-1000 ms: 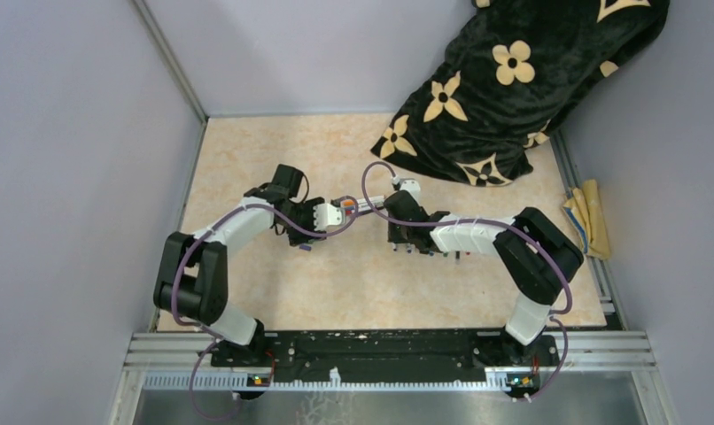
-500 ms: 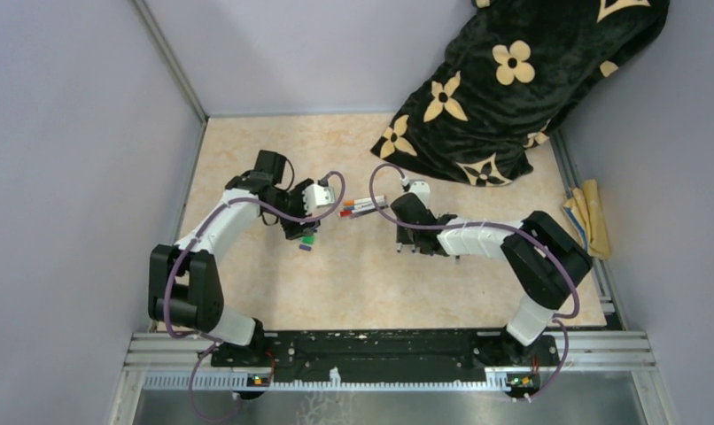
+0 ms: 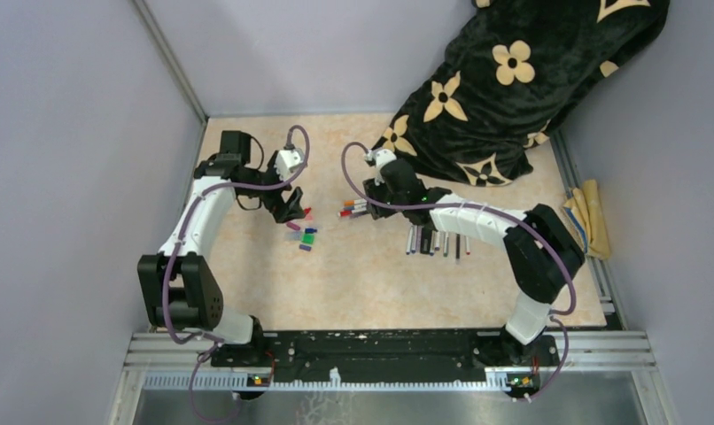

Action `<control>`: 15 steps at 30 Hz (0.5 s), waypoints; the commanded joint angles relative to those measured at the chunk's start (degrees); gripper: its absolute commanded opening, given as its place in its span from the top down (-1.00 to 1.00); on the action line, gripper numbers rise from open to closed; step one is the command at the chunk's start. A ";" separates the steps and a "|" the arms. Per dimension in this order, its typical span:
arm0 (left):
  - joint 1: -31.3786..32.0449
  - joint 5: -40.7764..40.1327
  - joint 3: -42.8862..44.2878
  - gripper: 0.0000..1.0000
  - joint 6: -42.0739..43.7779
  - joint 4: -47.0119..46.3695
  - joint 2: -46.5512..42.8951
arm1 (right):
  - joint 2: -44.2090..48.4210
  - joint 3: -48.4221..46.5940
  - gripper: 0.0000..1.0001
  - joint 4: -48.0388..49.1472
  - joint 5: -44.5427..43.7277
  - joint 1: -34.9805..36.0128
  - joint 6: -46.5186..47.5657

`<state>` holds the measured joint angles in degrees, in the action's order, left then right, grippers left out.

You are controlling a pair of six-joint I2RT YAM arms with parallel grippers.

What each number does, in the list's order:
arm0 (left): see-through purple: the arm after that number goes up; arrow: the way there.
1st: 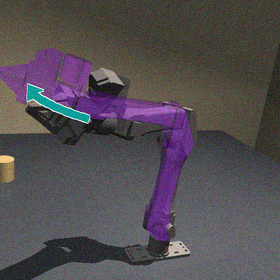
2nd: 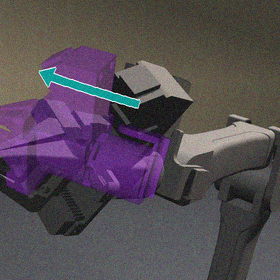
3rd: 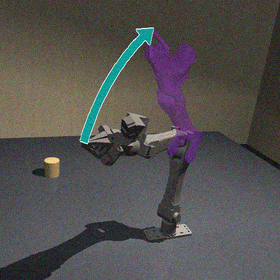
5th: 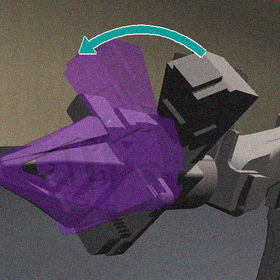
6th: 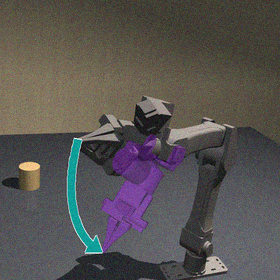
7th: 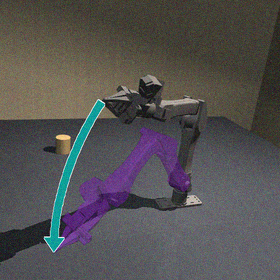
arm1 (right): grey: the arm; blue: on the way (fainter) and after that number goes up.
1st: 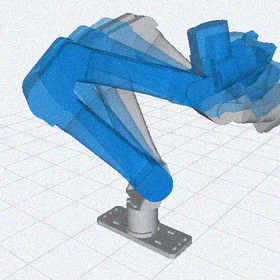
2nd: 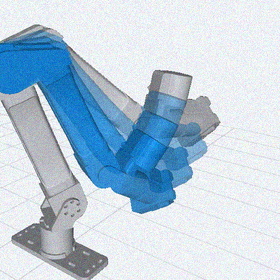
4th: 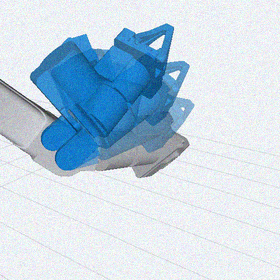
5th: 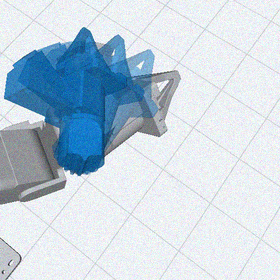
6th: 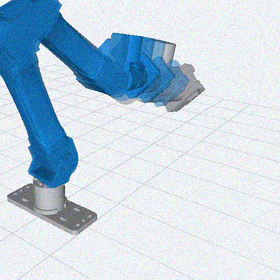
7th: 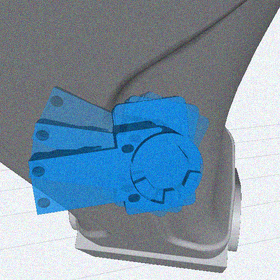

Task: Open the pen caps

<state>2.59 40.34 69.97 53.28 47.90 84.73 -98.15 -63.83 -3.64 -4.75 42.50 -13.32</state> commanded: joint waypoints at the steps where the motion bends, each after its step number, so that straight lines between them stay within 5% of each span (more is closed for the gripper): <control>1: -2.08 3.60 3.32 -0.97 -5.09 2.45 -2.57 | -6.62 -8.11 0.15 -0.90 8.43 -0.41 12.21; 15: -6.26 4.95 2.49 -0.97 -4.00 4.10 -4.66 | -23.98 -30.33 0.18 -11.24 10.11 -2.96 22.63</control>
<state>-3.14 42.94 71.88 48.71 50.17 80.82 -119.87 -88.38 -11.03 1.78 40.14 4.89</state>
